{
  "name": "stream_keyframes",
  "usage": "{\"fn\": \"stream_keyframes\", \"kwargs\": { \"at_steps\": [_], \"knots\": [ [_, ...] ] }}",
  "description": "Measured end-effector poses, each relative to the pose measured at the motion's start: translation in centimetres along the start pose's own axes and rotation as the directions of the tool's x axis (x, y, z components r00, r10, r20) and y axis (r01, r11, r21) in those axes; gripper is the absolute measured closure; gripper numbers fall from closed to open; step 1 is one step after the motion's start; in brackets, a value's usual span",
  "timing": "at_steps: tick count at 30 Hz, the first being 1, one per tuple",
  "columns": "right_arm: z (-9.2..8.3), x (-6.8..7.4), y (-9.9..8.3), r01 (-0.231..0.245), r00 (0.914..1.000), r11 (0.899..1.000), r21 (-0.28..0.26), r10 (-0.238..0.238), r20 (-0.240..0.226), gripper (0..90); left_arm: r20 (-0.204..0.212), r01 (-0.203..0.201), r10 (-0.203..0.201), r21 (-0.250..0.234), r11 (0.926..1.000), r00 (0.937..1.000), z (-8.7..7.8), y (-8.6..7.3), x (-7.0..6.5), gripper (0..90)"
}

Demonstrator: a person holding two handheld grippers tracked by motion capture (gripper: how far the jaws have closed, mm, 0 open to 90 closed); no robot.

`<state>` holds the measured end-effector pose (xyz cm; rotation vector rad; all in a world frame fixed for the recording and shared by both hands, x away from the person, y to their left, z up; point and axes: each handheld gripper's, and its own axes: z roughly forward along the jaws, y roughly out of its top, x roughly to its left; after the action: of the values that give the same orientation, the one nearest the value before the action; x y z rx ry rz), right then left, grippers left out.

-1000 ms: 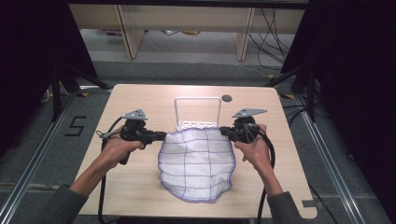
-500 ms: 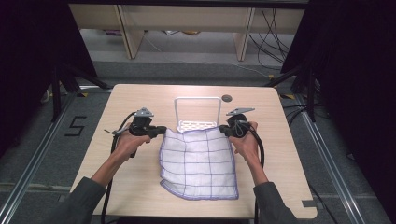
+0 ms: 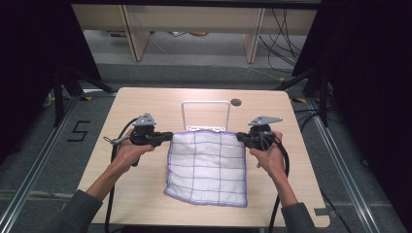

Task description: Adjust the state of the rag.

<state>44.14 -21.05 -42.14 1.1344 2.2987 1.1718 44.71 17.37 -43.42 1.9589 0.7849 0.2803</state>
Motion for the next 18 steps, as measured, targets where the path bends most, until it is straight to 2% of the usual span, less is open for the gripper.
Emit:
{"fn": "stream_keyframes", "kwargs": {
  "at_steps": [3, 4, 7, 8, 9, 11, 12, 13, 14, 17, 18],
  "knots": [
    [-1.3, 0.6, -0.9, 0.012, 0.9999, 1.0, 0.002, -0.012, 0.0, 86.6, 0.022, -0.028, 0.028, -0.004, 0.9996, 0.9994, -0.9, -0.4, -1.1, 87.8],
    [-1.6, 0.8, -1.2, 0.015, 0.9998, 1.0, -0.016, -0.015, -0.01, 86.6, 0.031, -0.034, 0.034, -0.008, 0.9994, 0.9989, -1.1, -0.6, -1.5, 87.8],
    [-2.9, 1.7, -2.3, -0.001, 0.9999, 1.0, -0.013, 0.001, -0.016, 86.6, 0.042, -0.068, 0.068, -0.003, 0.9977, 0.9968, -2.1, -1.3, -2.5, 87.8],
    [-3.2, 1.7, -2.7, 0.025, 0.9996, 0.999, -0.023, -0.026, -0.012, 86.6, 0.041, -0.071, 0.072, -0.005, 0.9974, 0.9966, -2.4, -1.6, -2.8, 87.8],
    [-3.5, 2.2, -3.1, 0.001, 0.9998, 1.0, -0.027, -0.002, -0.022, 86.6, 0.054, -0.072, 0.072, -0.004, 0.9974, 0.9959, -2.5, -1.9, -3.0, 87.8],
    [-4.1, 2.5, -3.9, 0.033, 0.9991, 0.999, -0.036, -0.034, -0.024, 86.6, 0.058, -0.08, 0.08, 0.004, 0.9968, 0.9951, -2.9, -2.7, -3.5, 87.8],
    [-4.3, 2.8, -4.1, 0.034, 0.9989, 0.999, -0.027, -0.035, -0.033, 86.6, 0.076, -0.086, 0.085, 0.011, 0.9963, 0.9935, -3.1, -3.2, -3.7, 87.8],
    [-4.5, 3.4, -4.7, 0.025, 0.999, 0.999, -0.02, -0.026, -0.037, 86.6, 0.075, -0.081, 0.079, 0.016, 0.9966, 0.9941, -3.3, -3.6, -4.0, 87.8],
    [-4.7, 3.6, -5.1, 0.043, 0.9983, 0.999, -0.022, -0.043, -0.039, 86.5, 0.088, -0.084, 0.082, 0.019, 0.9963, 0.9927, -3.6, -4.2, -4.3, 87.7],
    [-5.2, 4.3, -6.5, 0.049, 0.9972, 0.999, -0.021, -0.05, -0.055, 86.4, 0.103, -0.1, 0.097, 0.02, 0.9948, 0.9899, -4.1, -5.2, -4.7, 87.7],
    [-5.4, 4.6, -6.9, 0.035, 0.9972, 0.999, -0.012, -0.036, -0.066, 86.3, 0.108, -0.098, 0.096, 0.021, 0.9949, 0.9895, -4.2, -5.4, -4.7, 87.7]
  ]
}}
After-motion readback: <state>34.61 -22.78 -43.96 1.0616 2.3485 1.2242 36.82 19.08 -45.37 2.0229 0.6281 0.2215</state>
